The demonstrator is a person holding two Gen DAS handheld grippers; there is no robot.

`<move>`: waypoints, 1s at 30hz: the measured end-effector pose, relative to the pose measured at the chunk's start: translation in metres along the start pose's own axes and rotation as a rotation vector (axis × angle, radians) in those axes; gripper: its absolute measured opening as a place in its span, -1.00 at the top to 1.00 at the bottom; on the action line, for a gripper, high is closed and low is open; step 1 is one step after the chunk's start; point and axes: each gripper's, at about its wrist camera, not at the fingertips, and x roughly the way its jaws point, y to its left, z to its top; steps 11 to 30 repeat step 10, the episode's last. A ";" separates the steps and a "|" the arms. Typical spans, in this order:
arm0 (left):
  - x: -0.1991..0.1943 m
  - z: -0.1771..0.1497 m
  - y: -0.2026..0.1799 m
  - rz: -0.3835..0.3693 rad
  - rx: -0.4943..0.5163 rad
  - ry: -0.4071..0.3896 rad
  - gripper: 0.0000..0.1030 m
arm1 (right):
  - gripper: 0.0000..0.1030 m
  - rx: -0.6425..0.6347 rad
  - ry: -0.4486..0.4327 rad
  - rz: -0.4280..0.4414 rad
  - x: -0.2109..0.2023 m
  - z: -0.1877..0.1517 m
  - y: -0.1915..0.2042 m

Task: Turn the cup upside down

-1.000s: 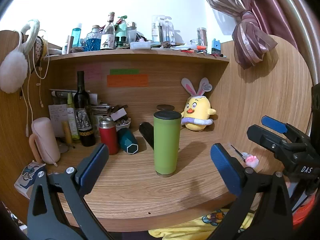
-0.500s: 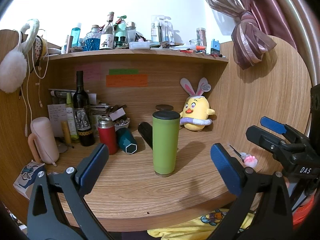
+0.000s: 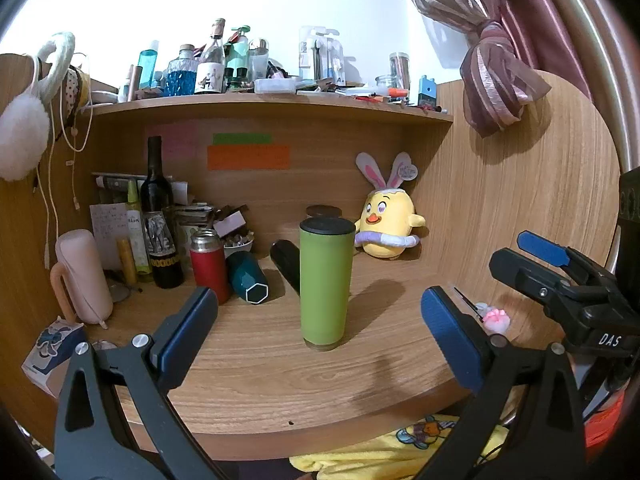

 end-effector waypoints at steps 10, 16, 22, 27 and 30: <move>0.002 -0.002 0.001 -0.011 -0.002 0.009 -1.00 | -1.00 -0.003 0.006 0.002 0.000 -0.003 0.005; 0.002 -0.002 0.001 -0.011 -0.002 0.009 -1.00 | -1.00 -0.003 0.006 0.002 0.000 -0.003 0.005; 0.002 -0.002 0.001 -0.011 -0.002 0.009 -1.00 | -1.00 -0.003 0.006 0.002 0.000 -0.003 0.005; 0.002 -0.002 0.001 -0.011 -0.002 0.009 -1.00 | -1.00 -0.003 0.006 0.002 0.000 -0.003 0.005; 0.002 -0.002 0.001 -0.011 -0.002 0.009 -1.00 | -1.00 -0.003 0.006 0.002 0.000 -0.003 0.005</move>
